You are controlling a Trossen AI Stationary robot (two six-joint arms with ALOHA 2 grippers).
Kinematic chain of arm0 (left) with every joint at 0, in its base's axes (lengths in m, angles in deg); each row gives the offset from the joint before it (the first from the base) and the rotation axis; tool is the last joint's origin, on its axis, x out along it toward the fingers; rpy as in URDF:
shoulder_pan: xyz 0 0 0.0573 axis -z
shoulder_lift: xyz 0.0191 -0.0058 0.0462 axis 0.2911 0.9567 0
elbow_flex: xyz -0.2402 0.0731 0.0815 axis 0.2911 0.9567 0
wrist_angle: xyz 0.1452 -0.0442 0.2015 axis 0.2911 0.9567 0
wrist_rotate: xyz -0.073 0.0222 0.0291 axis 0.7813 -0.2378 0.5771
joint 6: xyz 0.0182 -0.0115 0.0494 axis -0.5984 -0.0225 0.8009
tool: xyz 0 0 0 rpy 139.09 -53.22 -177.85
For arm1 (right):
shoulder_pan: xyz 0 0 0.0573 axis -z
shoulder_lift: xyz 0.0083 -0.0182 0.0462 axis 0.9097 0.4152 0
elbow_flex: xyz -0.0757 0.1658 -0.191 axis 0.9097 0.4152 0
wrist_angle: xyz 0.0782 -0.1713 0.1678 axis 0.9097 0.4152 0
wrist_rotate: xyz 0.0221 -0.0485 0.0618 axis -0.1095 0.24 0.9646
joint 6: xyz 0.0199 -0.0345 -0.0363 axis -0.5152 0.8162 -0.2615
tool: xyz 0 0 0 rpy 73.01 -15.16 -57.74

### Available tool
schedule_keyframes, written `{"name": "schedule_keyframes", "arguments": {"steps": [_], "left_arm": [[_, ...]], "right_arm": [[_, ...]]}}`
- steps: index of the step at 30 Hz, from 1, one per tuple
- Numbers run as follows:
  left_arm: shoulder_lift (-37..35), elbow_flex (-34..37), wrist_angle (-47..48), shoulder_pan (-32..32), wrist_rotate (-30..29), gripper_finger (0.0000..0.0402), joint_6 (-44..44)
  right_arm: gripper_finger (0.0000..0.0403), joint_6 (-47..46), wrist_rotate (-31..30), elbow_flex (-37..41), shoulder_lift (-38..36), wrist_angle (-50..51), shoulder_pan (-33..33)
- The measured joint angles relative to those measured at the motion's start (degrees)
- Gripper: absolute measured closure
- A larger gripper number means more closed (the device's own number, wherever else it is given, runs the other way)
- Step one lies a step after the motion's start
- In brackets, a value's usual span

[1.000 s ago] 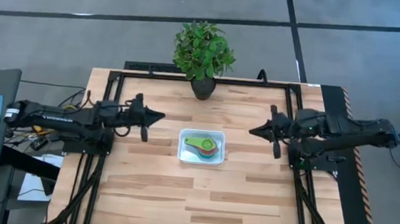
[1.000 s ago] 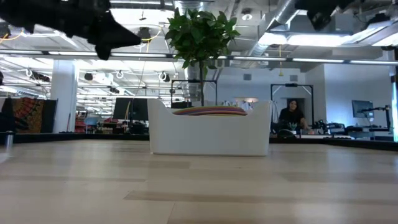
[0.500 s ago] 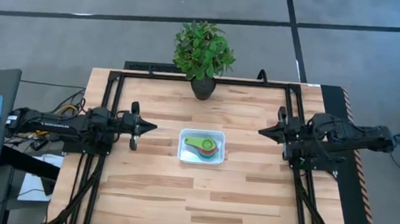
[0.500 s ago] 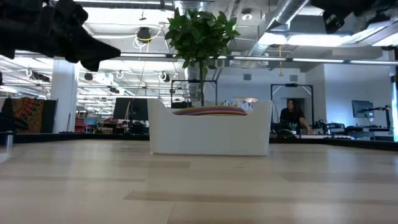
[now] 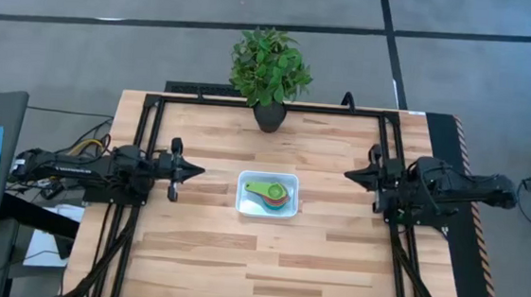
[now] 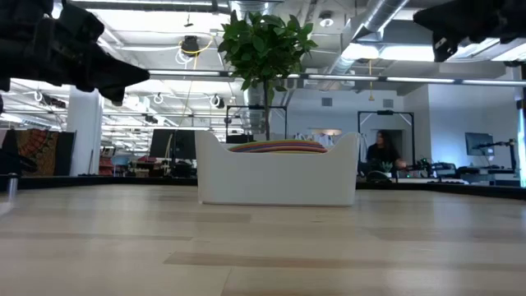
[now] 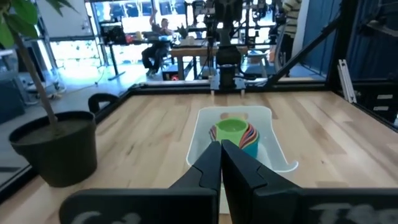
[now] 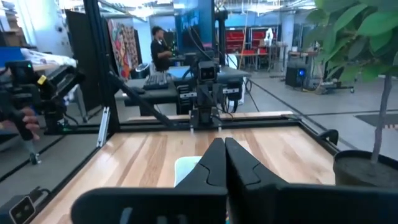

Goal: Nest measuring cups in basket
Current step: Return to Home Position

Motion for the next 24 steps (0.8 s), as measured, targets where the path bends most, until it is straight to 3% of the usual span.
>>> {"name": "schedule_keyframes", "arguments": {"steps": [11,24], "left_arm": [[-0.94,0.07,1.66,0.01,1.90,0.0402,2.74],[-1.59,0.17,5.23,-0.01,3.89,0.0402,2.73]], "right_arm": [[0.0397,1.26,0.32,6.48,-0.52,-6.70,-2.20],[0.0391,1.35,3.04,12.73,-11.55,-4.88,2.26]]}}
